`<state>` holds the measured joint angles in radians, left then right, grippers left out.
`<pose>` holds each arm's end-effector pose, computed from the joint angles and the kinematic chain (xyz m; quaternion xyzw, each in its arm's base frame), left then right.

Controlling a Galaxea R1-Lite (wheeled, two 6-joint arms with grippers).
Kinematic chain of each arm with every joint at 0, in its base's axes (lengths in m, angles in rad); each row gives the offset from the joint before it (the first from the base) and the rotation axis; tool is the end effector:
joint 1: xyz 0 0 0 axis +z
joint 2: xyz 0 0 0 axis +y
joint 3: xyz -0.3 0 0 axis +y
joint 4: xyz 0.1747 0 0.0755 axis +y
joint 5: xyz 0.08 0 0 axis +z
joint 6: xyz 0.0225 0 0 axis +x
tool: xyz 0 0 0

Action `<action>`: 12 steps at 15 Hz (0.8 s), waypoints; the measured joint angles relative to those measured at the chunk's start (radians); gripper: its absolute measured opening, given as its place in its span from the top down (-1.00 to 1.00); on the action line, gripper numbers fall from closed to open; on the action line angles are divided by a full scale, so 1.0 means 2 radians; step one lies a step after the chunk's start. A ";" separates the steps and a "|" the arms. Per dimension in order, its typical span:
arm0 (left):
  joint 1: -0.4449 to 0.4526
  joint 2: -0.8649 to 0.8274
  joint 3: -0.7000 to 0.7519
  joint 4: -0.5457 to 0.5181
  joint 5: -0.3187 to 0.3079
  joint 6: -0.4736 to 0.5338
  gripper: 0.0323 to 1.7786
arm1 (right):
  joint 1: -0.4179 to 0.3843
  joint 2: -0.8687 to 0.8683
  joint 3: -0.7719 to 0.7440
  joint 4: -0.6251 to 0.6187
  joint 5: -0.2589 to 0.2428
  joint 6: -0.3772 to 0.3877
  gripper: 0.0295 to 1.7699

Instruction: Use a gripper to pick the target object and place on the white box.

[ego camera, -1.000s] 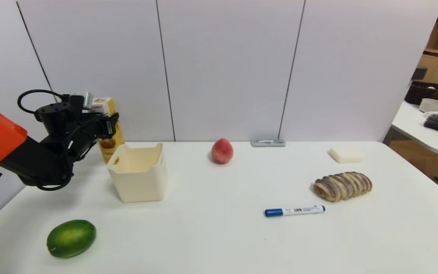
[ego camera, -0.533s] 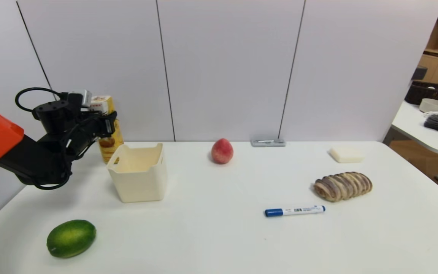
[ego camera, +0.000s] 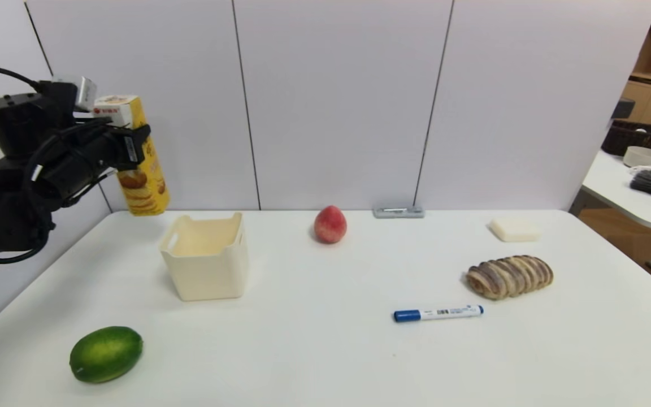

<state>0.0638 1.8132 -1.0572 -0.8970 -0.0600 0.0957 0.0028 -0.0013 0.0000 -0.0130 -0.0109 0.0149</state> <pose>0.3517 0.0211 0.2407 0.0521 -0.0701 0.0053 0.9962 -0.0229 -0.0003 0.0768 0.0075 -0.0072 -0.0040 0.9999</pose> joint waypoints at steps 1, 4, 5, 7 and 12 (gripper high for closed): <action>-0.006 -0.025 0.002 0.017 0.000 0.000 0.02 | 0.000 0.000 0.000 0.000 0.000 0.000 -0.92; -0.029 -0.089 0.019 0.037 0.001 -0.005 0.02 | 0.000 0.000 0.000 0.000 0.000 0.000 -0.92; -0.039 -0.107 0.031 0.039 0.001 -0.006 0.02 | 0.000 0.000 0.000 0.000 0.000 0.000 -0.92; -0.065 -0.136 0.059 0.039 0.003 -0.007 0.02 | 0.000 0.000 0.000 0.000 0.000 0.000 -0.92; -0.134 -0.169 0.129 0.035 0.006 -0.012 0.02 | 0.000 0.000 0.000 0.000 0.000 0.000 -0.92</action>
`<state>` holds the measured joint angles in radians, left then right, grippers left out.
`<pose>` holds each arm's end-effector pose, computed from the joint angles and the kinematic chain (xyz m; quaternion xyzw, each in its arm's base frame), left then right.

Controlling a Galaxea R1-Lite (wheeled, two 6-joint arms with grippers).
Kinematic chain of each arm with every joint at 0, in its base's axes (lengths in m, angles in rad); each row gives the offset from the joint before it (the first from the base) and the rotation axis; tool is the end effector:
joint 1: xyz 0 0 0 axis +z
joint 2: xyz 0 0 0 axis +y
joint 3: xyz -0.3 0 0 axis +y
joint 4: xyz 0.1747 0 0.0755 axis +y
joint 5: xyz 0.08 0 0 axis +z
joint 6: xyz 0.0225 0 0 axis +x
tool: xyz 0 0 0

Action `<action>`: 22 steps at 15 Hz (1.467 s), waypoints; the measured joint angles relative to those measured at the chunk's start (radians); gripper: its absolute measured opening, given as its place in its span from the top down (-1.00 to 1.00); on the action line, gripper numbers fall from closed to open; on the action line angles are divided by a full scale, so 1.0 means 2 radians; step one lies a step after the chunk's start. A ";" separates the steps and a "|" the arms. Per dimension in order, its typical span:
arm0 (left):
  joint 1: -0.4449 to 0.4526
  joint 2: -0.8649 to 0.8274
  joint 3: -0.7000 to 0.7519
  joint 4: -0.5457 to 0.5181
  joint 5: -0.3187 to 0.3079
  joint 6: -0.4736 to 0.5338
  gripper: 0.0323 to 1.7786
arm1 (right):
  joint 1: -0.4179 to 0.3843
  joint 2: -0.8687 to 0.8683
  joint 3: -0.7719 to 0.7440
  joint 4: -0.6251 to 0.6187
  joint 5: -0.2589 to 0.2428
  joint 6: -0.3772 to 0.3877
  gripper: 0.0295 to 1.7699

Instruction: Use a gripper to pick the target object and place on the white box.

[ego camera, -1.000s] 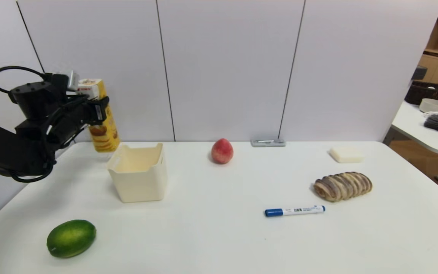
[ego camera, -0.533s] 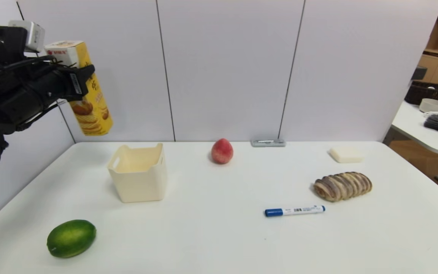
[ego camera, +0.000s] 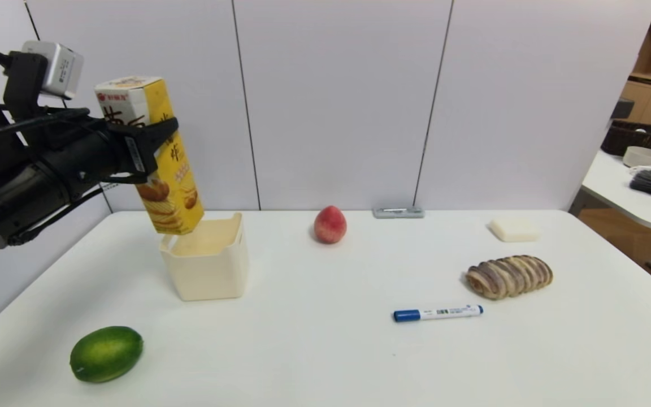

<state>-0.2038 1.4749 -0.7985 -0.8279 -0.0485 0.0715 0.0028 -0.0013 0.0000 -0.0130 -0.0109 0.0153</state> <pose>0.2506 -0.0529 0.2636 0.0295 -0.0799 -0.1227 0.9888 -0.0229 -0.0003 0.0768 0.0077 -0.0072 -0.0040 0.9999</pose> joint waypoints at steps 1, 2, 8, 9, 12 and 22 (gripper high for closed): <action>-0.010 0.001 0.008 -0.004 0.001 -0.001 0.02 | 0.000 0.000 0.000 0.000 0.000 0.000 -0.92; -0.018 0.006 0.013 -0.011 0.001 -0.001 0.02 | 0.000 0.000 0.000 0.000 0.000 0.000 -0.92; -0.030 0.044 0.022 -0.048 0.001 -0.001 0.02 | 0.000 0.000 0.000 0.000 0.000 0.000 -0.92; -0.030 0.049 0.024 -0.055 0.001 -0.001 0.02 | 0.000 0.000 0.000 0.000 0.000 0.000 -0.92; -0.029 0.071 0.028 -0.077 0.002 -0.009 0.02 | 0.000 0.000 0.000 0.000 0.000 0.000 -0.92; -0.029 0.124 0.045 -0.111 0.002 -0.017 0.02 | 0.000 0.000 0.000 0.000 0.000 0.000 -0.92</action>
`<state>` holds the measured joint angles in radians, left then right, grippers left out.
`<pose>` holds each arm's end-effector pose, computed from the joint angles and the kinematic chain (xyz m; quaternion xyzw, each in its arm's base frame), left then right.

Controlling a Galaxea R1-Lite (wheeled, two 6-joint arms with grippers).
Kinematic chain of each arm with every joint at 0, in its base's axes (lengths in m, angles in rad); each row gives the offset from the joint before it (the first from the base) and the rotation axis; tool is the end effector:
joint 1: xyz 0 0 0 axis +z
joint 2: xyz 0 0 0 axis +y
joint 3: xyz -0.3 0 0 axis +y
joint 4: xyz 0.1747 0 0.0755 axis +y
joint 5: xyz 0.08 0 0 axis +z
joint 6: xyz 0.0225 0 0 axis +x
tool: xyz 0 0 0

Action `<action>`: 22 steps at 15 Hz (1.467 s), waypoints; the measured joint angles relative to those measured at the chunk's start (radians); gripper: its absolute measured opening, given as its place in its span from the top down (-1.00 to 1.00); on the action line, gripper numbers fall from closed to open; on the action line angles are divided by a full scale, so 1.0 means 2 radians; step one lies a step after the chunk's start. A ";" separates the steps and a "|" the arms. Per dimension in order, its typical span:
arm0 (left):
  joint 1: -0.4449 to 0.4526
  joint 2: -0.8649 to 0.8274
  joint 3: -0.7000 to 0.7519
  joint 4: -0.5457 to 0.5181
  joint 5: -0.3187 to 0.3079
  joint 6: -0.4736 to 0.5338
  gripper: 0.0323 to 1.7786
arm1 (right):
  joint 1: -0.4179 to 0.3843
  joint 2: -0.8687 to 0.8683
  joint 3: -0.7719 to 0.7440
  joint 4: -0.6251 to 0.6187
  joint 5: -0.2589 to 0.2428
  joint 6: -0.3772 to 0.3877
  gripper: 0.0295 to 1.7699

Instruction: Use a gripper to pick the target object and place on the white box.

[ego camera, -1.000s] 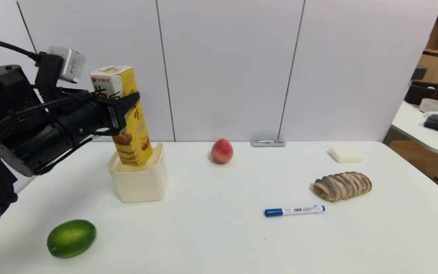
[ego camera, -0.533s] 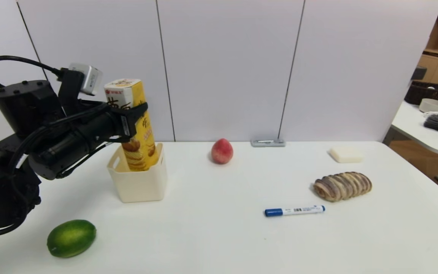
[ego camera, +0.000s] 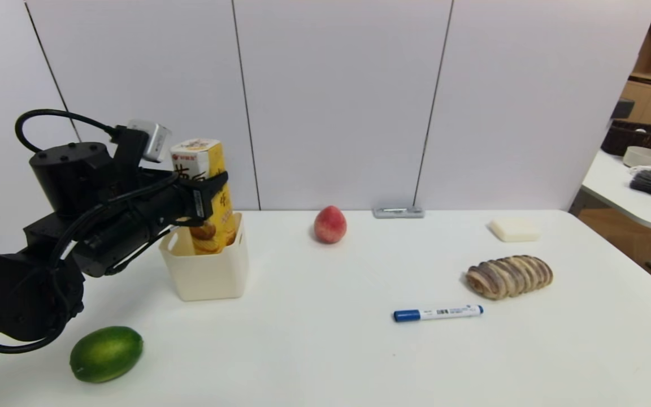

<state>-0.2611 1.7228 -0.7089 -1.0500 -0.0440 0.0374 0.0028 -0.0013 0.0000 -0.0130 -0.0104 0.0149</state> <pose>0.2937 -0.0795 0.1918 0.0165 -0.0208 -0.1516 0.9881 -0.0229 -0.0003 0.0768 0.0075 -0.0072 -0.0037 0.9999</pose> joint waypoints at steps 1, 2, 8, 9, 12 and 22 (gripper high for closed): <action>0.000 0.002 0.001 -0.001 0.000 -0.002 -0.06 | 0.000 0.000 0.000 0.000 0.000 0.000 -0.92; 0.001 0.004 0.001 -0.001 0.000 -0.002 -0.16 | 0.000 0.000 0.000 0.000 0.000 0.000 -0.92; 0.004 0.003 0.000 0.000 0.000 -0.002 -0.57 | 0.000 0.000 0.000 0.000 0.000 0.000 -0.92; 0.005 -0.003 -0.001 0.002 0.000 -0.002 -0.61 | 0.000 0.000 0.000 0.000 0.000 0.000 -0.92; 0.004 -0.036 -0.002 0.008 0.012 -0.002 -0.70 | 0.000 0.000 0.000 0.000 0.000 0.000 -0.92; 0.052 -0.285 0.063 0.159 0.046 0.001 -0.86 | 0.000 0.000 0.000 0.000 0.000 0.000 -0.92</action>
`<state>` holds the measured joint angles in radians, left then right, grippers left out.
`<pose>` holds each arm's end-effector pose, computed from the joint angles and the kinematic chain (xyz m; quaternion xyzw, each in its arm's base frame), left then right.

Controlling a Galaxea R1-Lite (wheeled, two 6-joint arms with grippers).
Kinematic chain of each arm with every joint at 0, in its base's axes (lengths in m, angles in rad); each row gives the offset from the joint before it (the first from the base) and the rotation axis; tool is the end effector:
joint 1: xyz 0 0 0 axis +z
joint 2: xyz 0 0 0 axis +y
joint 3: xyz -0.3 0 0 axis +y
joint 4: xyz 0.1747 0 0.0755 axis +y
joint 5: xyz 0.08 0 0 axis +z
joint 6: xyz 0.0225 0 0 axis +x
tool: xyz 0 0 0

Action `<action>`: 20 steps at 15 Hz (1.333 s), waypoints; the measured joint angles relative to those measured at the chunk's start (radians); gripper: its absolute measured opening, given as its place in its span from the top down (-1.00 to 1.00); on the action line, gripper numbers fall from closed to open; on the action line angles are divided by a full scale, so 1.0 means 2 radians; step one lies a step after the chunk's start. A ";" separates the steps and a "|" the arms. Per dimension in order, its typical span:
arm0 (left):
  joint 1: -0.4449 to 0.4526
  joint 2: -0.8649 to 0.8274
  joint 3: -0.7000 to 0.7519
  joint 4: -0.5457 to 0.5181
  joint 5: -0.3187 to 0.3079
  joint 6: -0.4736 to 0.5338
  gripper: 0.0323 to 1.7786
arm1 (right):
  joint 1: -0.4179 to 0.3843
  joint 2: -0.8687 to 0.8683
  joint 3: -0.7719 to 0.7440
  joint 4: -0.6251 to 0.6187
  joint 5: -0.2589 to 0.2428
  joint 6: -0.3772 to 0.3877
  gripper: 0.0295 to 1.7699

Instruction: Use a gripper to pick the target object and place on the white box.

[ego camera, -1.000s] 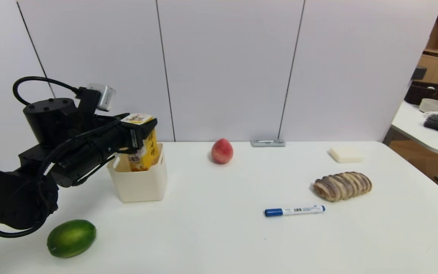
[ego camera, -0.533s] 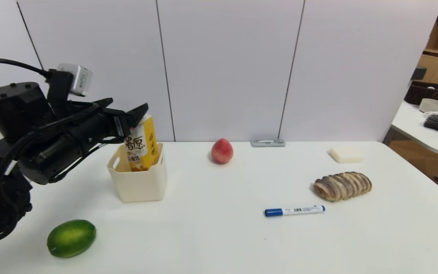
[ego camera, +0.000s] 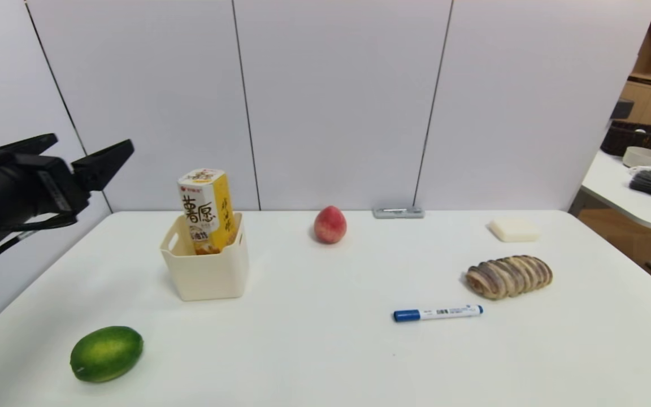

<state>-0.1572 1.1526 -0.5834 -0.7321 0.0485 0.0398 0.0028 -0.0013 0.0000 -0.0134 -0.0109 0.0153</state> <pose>0.1652 -0.0251 0.2602 0.0115 -0.0820 -0.0525 0.9952 -0.0229 -0.0003 0.0768 0.0077 -0.0074 -0.0040 0.9999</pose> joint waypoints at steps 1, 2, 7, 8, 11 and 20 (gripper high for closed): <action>0.012 -0.035 0.017 0.021 0.000 0.001 -0.86 | 0.000 0.000 0.000 0.000 0.000 0.000 -0.92; 0.023 -0.071 0.035 0.040 0.001 0.001 -0.87 | 0.000 0.000 0.000 0.000 0.000 0.000 -0.92; 0.069 -0.251 0.146 0.130 0.000 0.006 -0.88 | 0.000 0.000 0.000 0.000 0.000 0.000 -0.92; 0.073 -0.283 0.164 0.153 0.000 0.010 -0.88 | 0.000 0.000 0.000 0.000 0.000 0.000 -0.92; 0.079 -0.366 0.205 0.222 -0.001 0.021 -0.90 | 0.000 0.000 0.000 0.000 0.000 0.000 -0.92; 0.077 -0.558 0.287 0.344 -0.023 0.035 -0.90 | 0.000 0.000 0.000 0.000 0.000 0.000 -0.92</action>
<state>-0.0032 0.0368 -0.0096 -0.0443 0.0023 0.1104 0.0028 -0.0013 0.0000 -0.0134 -0.0109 0.0147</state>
